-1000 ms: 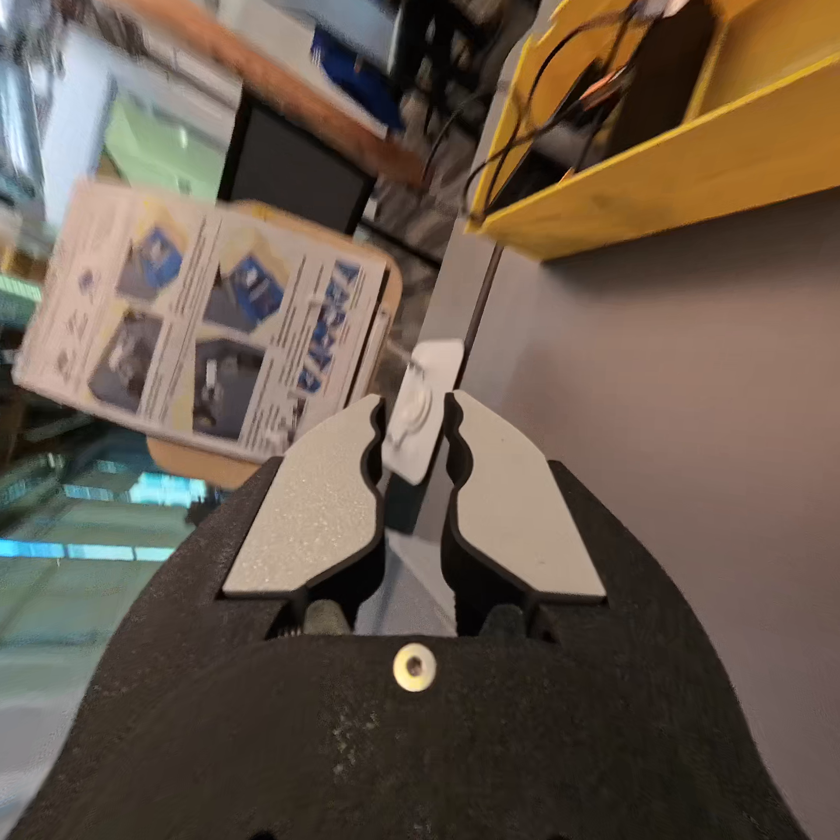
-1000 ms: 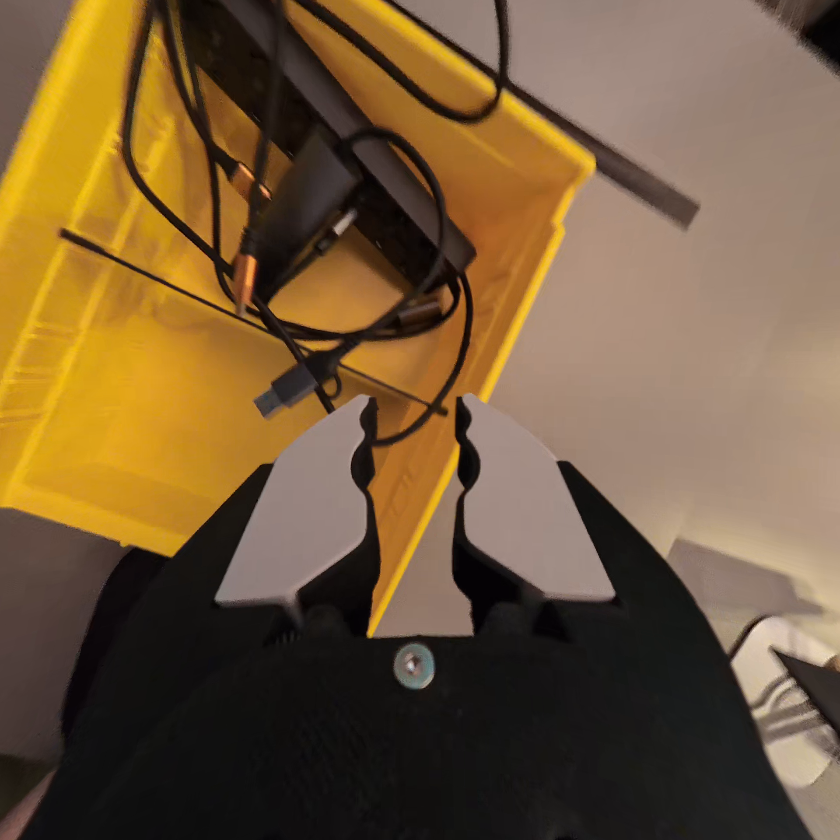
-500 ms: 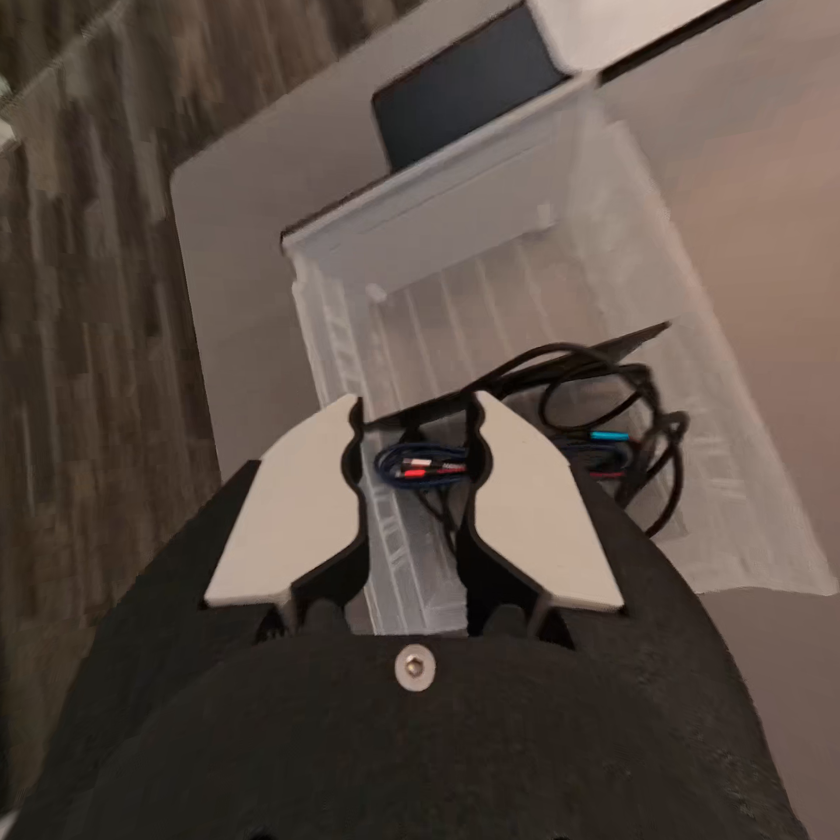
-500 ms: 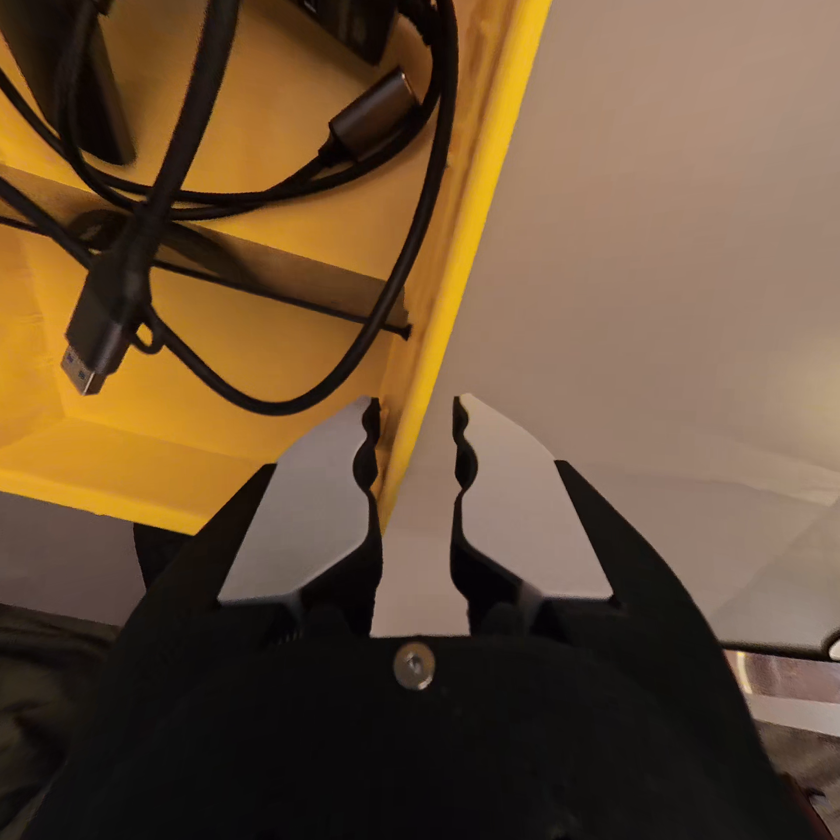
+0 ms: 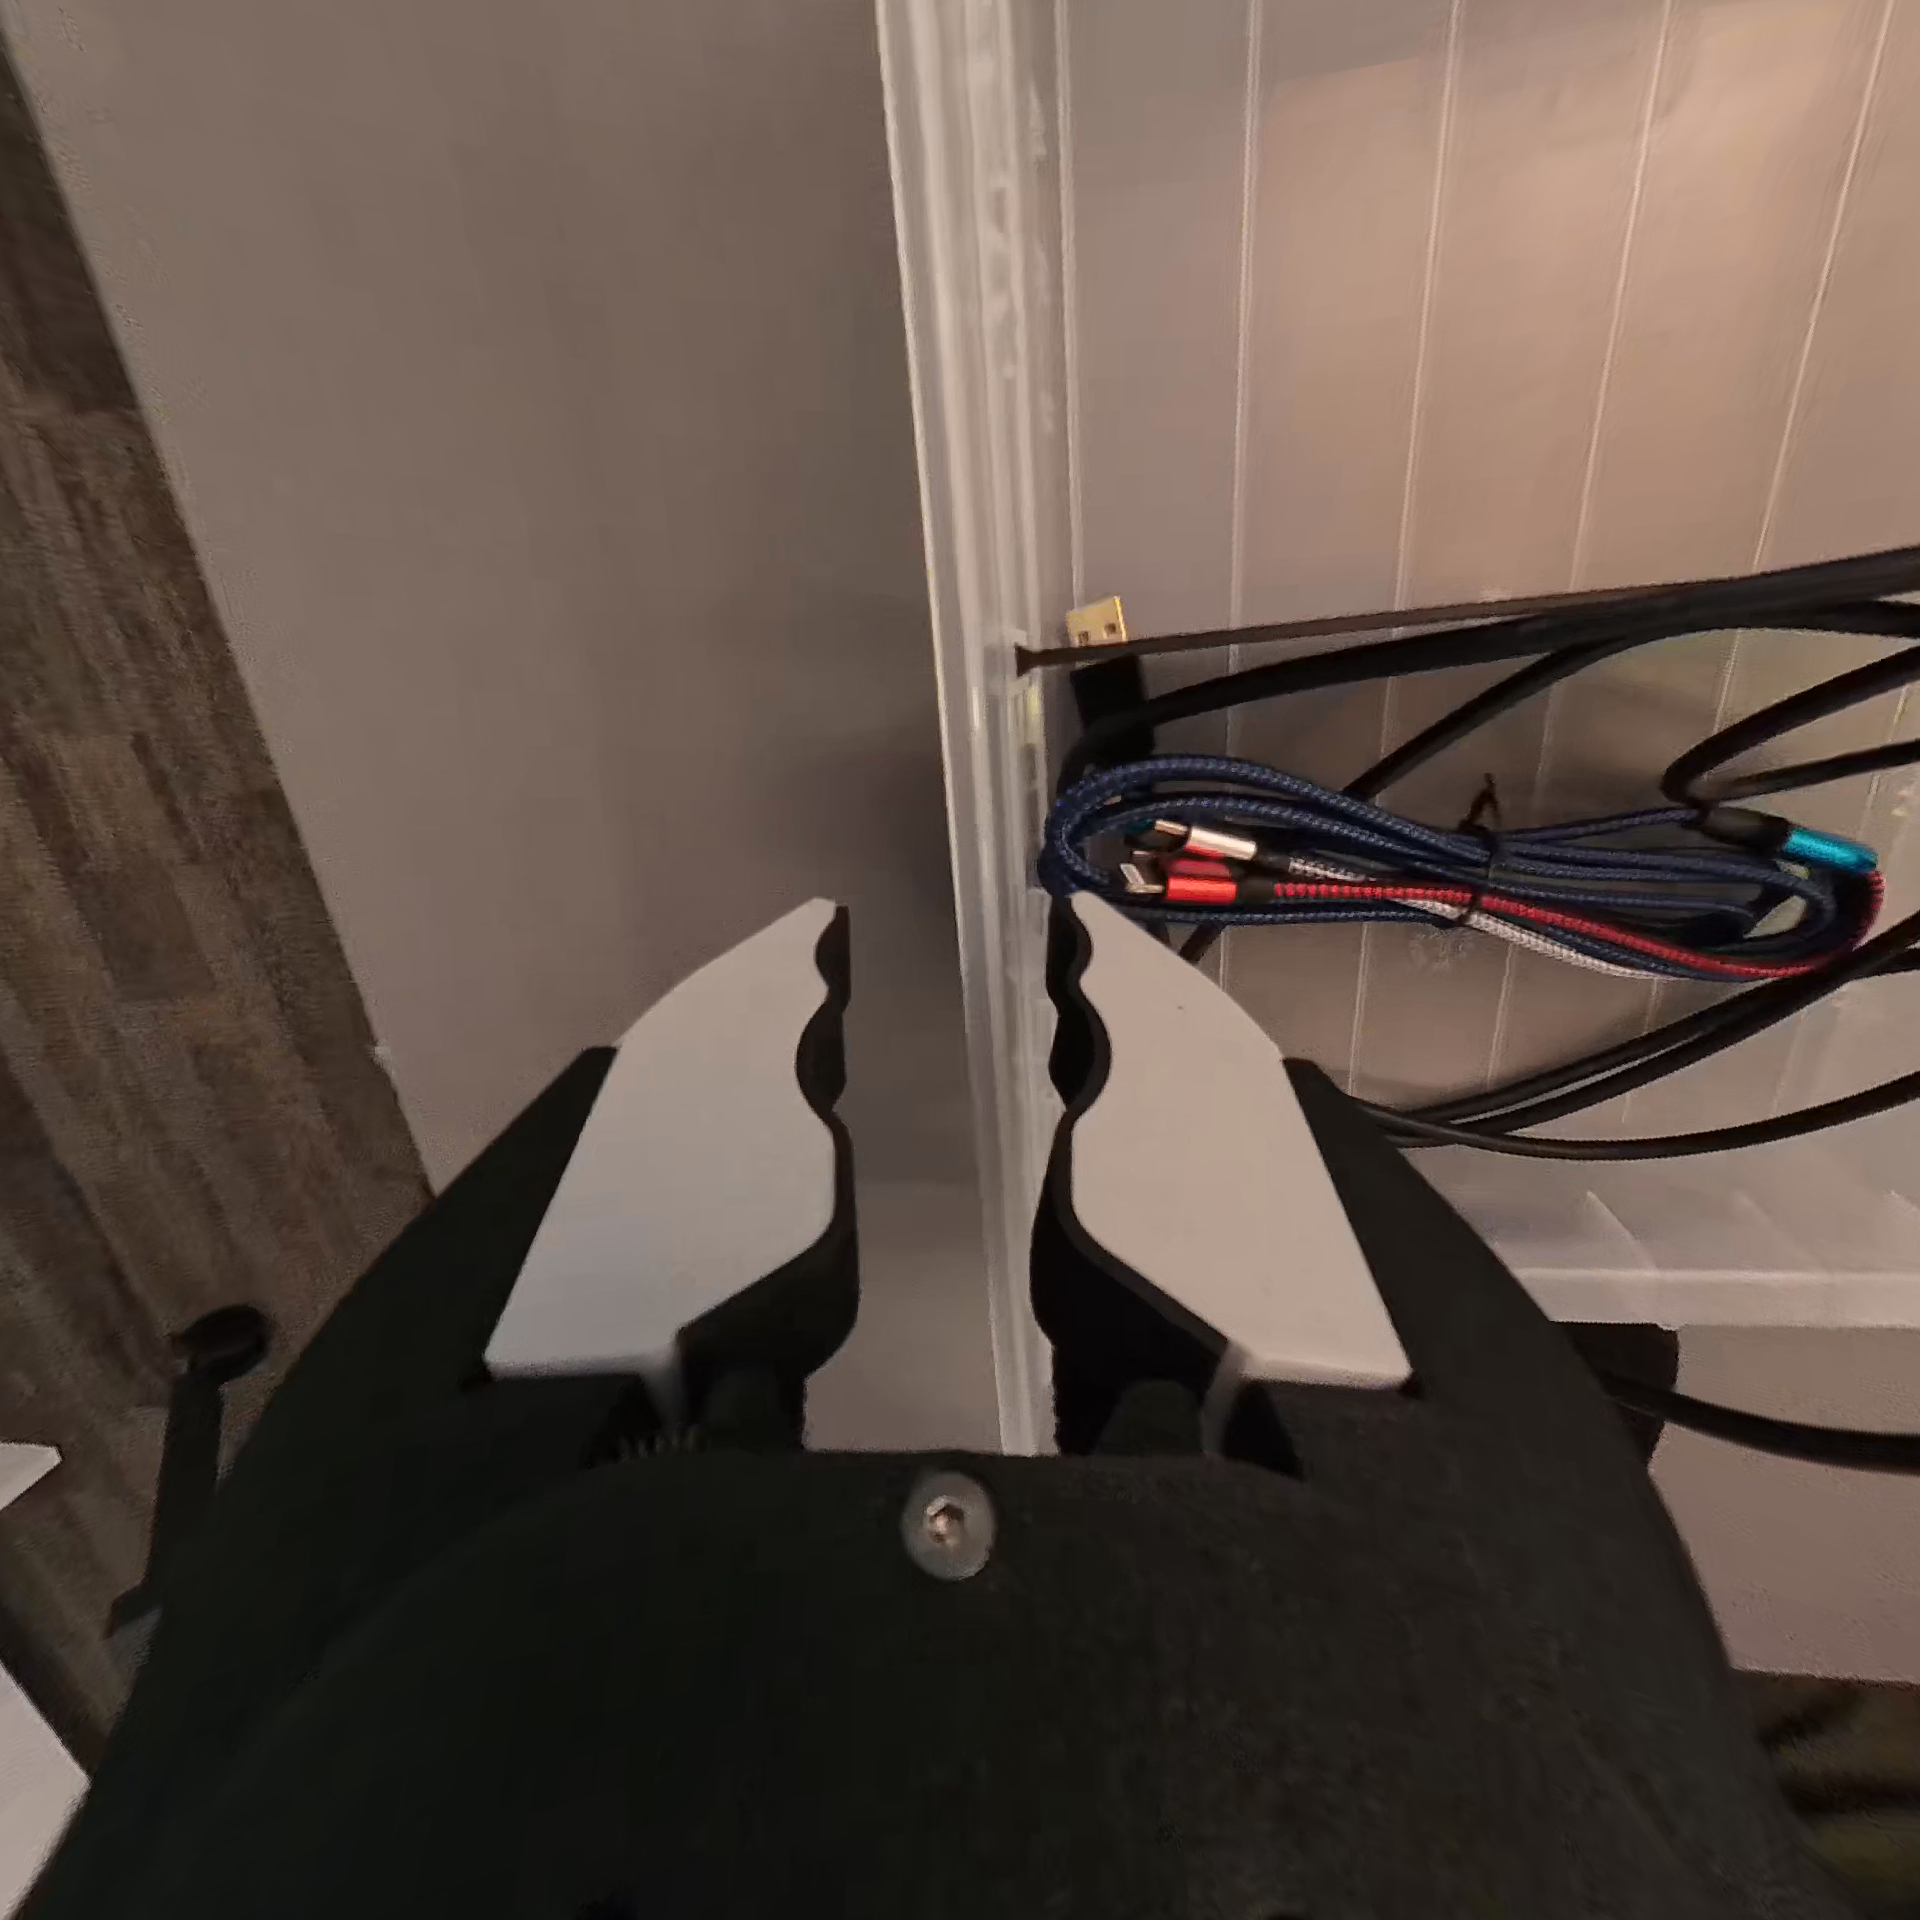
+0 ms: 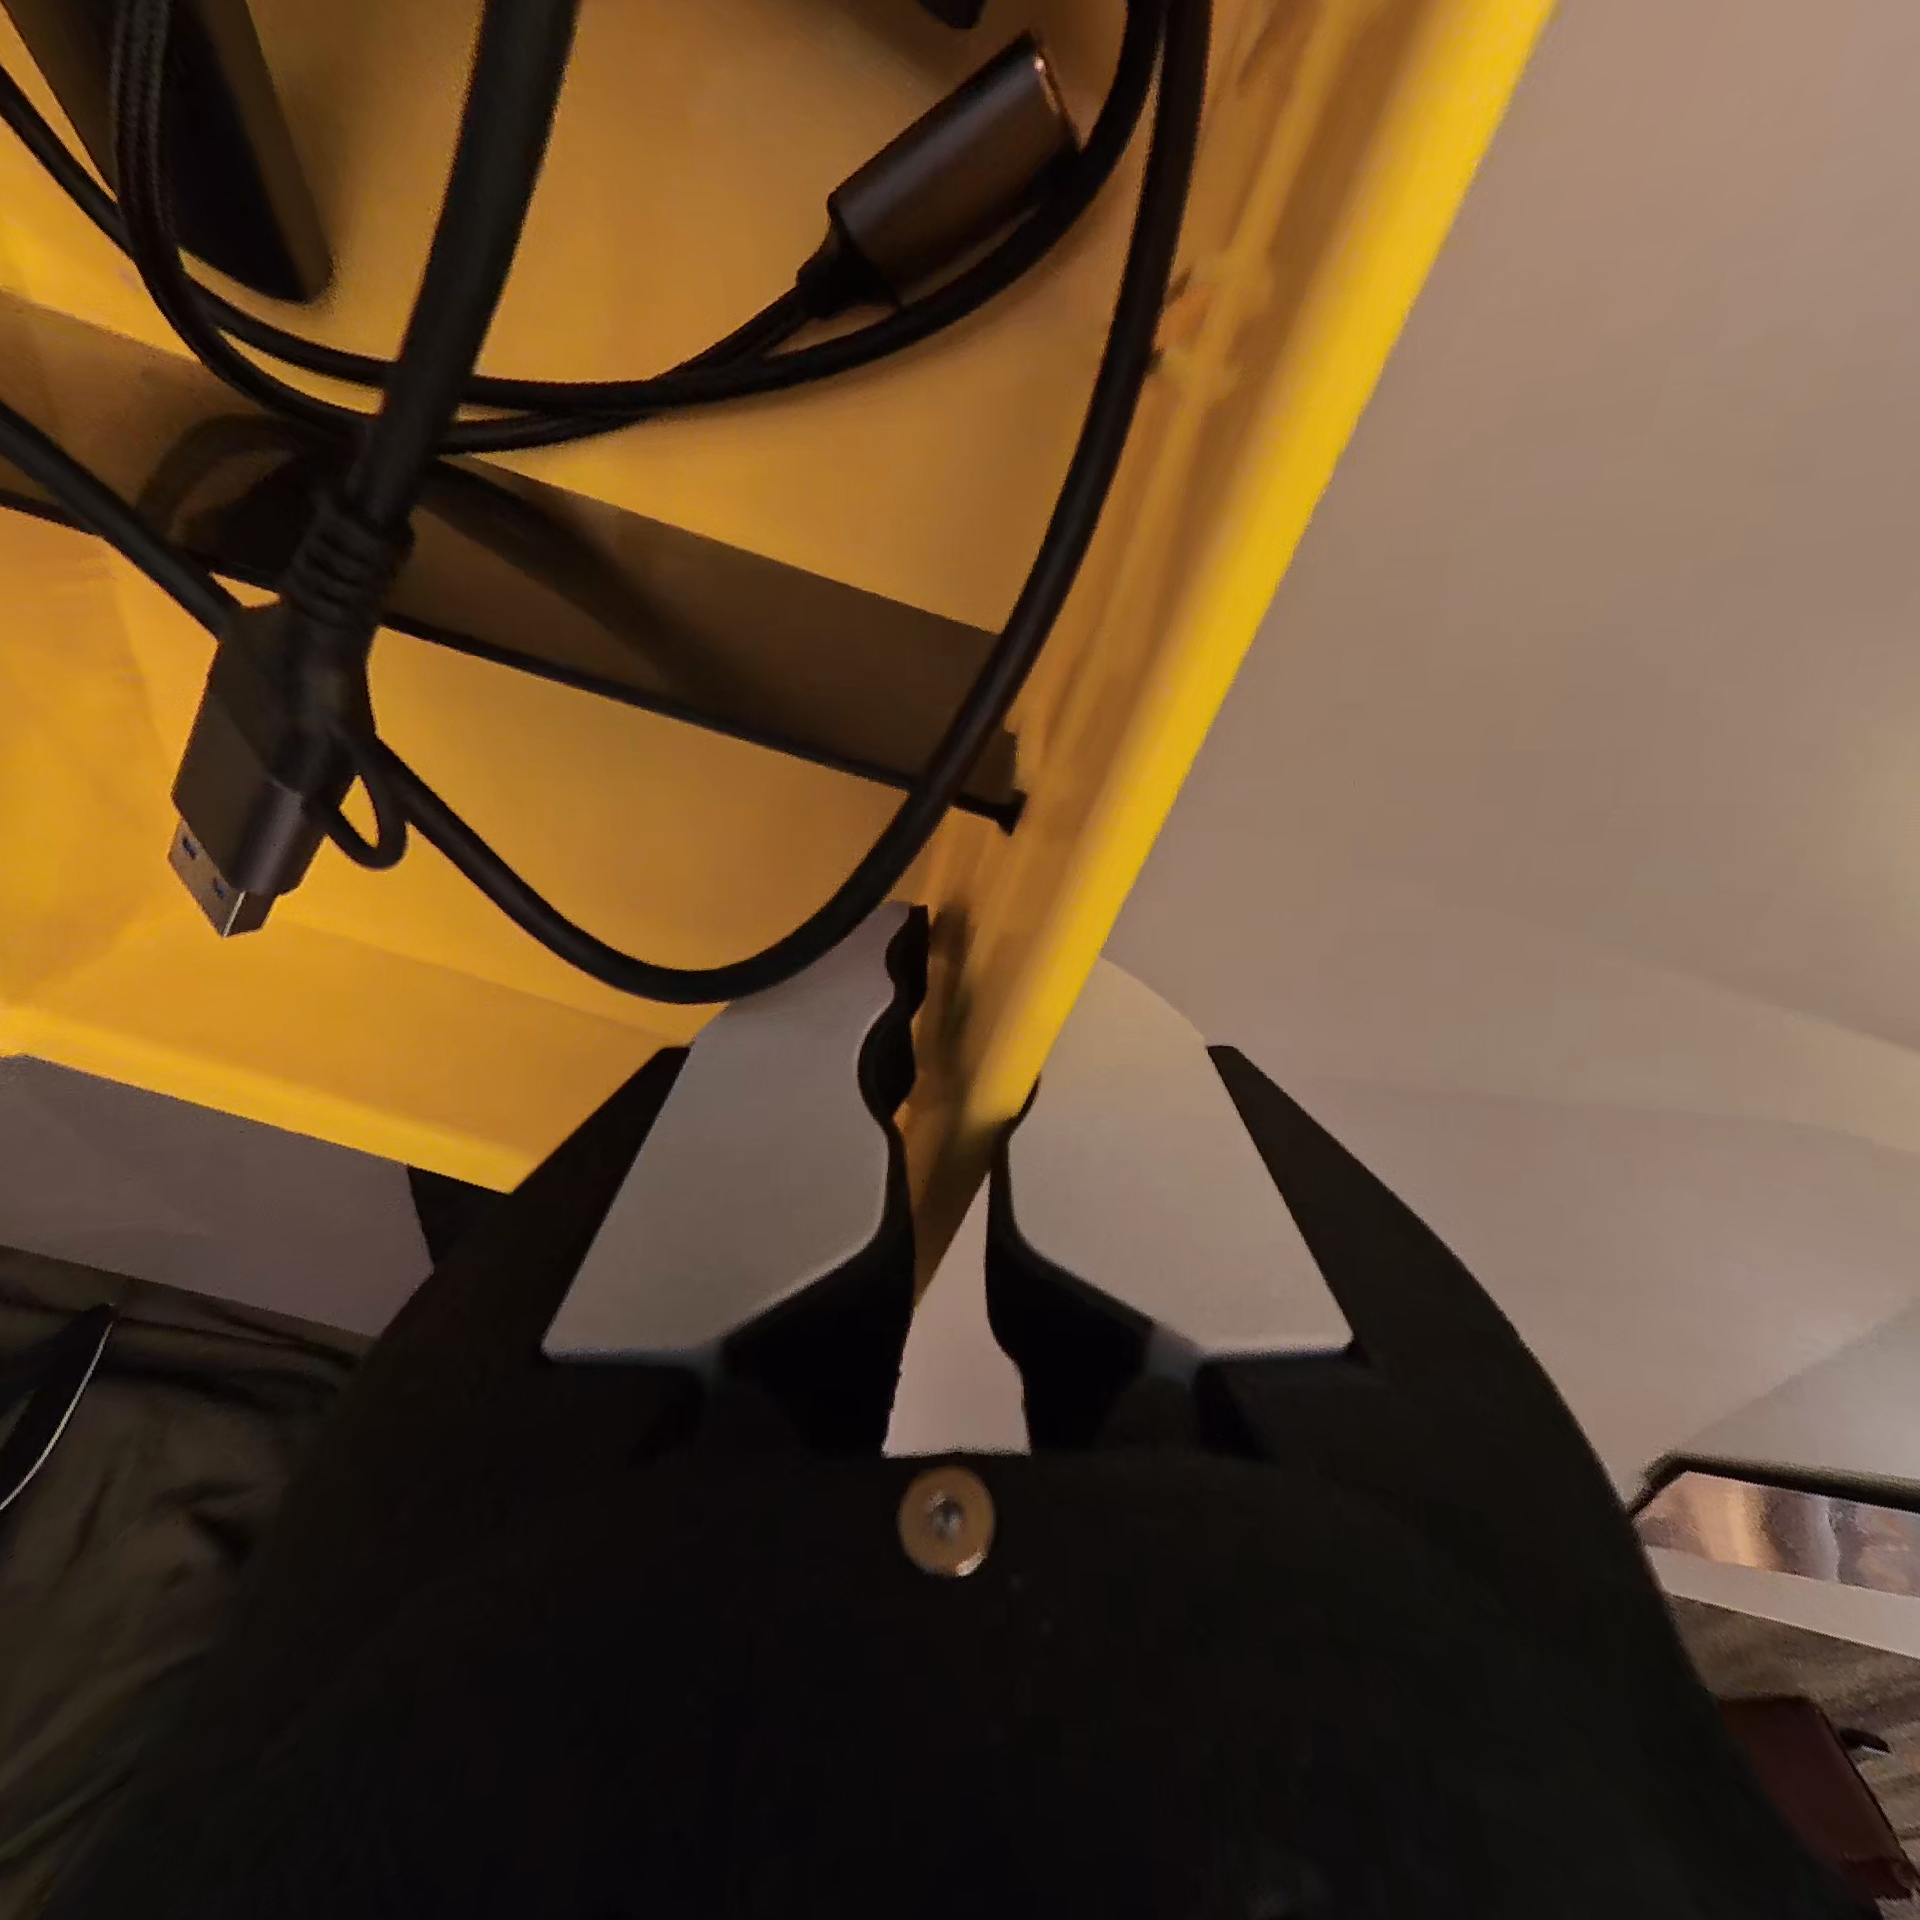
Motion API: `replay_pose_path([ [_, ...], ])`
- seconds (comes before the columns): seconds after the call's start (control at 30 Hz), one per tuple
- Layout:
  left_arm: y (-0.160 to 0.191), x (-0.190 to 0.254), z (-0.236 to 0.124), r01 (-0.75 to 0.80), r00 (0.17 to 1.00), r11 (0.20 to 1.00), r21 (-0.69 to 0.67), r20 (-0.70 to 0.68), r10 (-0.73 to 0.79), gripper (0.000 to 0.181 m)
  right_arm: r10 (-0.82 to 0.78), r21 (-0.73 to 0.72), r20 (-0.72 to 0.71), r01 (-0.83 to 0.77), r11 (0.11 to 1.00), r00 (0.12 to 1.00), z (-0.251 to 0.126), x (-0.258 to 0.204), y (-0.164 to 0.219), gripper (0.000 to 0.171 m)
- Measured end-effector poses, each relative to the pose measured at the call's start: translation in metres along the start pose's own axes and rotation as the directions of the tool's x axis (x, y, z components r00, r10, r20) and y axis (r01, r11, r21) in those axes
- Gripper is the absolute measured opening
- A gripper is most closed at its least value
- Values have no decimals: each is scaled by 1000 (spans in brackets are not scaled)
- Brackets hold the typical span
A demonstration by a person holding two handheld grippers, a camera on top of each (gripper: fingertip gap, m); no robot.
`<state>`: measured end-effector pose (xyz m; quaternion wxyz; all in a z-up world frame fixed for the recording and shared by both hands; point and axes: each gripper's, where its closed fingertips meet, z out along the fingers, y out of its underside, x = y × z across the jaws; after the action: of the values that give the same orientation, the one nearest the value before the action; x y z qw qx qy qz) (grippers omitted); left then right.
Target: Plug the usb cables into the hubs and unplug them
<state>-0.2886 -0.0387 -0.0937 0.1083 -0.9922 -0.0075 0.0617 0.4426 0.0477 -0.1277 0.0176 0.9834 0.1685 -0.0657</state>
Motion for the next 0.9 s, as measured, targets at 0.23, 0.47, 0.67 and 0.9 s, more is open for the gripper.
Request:
replay_pose_path([
  [0.23, 8, 18, 15, 8, 995, 996, -93, -103, -17, 9, -5, -58, 21, 6, 998, 1000, 3, -35, -5, 9],
  [0.47, 9, 37, 13, -81, 997, 985, -150, -9, 80, 19, -73, -70, -57, 69, 995, 996, 9, -74, -17, 17],
  [0.67, 10, 76, 8, -217, 976, 959, -181, -3, 220, 26, -171, -86, -144, 159, 983, 975, 13, -104, -25, 27],
  [0.9, 4, 108, 7, -338, 931, 918, -205, 67, 358, 38, -258, -62, -162, 251, 966, 952, 17, -124, -33, 32],
])
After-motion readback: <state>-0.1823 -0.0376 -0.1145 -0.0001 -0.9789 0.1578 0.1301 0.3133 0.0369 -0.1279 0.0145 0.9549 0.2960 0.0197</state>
